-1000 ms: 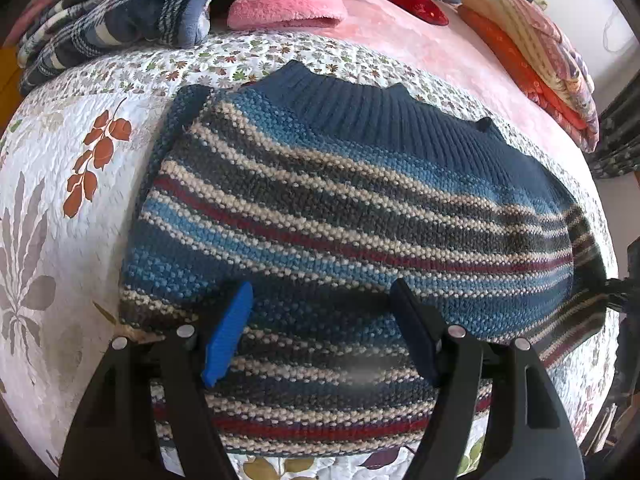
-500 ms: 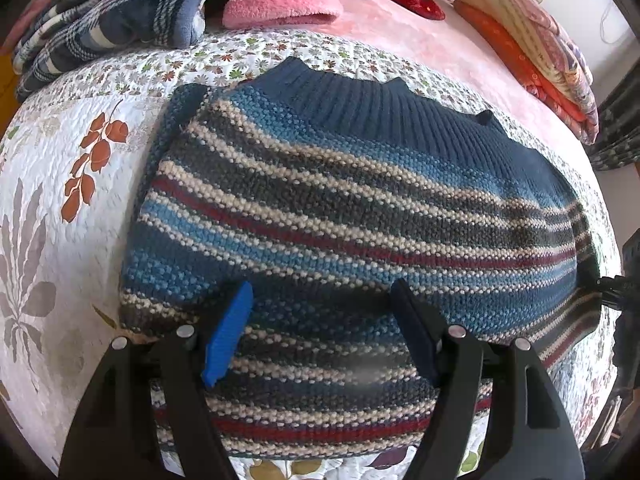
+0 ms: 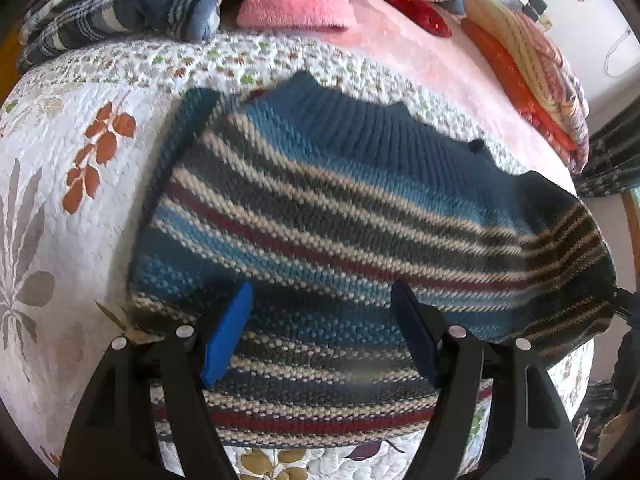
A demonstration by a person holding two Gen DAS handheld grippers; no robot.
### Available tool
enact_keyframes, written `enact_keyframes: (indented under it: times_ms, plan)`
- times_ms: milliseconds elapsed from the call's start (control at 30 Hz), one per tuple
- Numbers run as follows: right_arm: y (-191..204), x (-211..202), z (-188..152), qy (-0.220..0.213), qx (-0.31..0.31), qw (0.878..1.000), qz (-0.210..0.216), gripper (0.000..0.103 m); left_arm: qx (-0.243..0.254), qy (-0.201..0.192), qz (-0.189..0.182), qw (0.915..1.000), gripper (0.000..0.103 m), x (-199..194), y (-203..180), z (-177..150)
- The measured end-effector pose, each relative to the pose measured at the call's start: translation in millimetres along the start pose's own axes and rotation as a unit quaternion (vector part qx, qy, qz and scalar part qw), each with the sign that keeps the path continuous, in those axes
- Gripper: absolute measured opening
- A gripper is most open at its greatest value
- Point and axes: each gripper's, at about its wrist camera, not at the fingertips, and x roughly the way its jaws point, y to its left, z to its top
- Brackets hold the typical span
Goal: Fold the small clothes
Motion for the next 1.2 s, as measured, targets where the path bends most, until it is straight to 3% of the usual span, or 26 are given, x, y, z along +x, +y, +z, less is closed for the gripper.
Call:
enact_keyframes:
  times_ms: [133,367,500,600,833,933,1100,1200]
  plan:
    - [63,9,9,0.018,-0.078,0.997,-0.024,0.026,-0.01,-0.012,-0.017,0.9997,0.072,-10,1,8]
    - [159,56,-7,0.071,-0.215,0.971,-0.076,0.026,-0.024,-0.019,-0.034,0.999,0.072,-20,8,15]
    - [188,96,-27,0.106,-0.258,0.955,-0.097,0.026,-0.041,-0.017,-0.046,0.998,0.072,-22,16,17]
    - [191,119,-39,0.12,-0.265,0.95,-0.111,0.026,-0.056,-0.013,-0.058,0.9967,0.072,-21,22,19]
    - [176,144,-44,0.13,-0.225,0.961,-0.09,0.028,-0.074,-0.001,-0.091,0.9931,0.072,-17,22,20]
    - [172,143,-44,0.128,-0.21,0.967,-0.072,0.036,-0.067,0.004,-0.099,0.9928,0.072,-16,15,20]
    - [166,136,-42,0.117,-0.177,0.977,-0.02,0.049,-0.046,0.019,-0.113,0.9924,0.072,-11,0,15]
    - [158,117,-40,0.101,-0.143,0.984,0.024,0.049,-0.04,0.022,-0.124,0.9912,0.072,-9,-7,12]
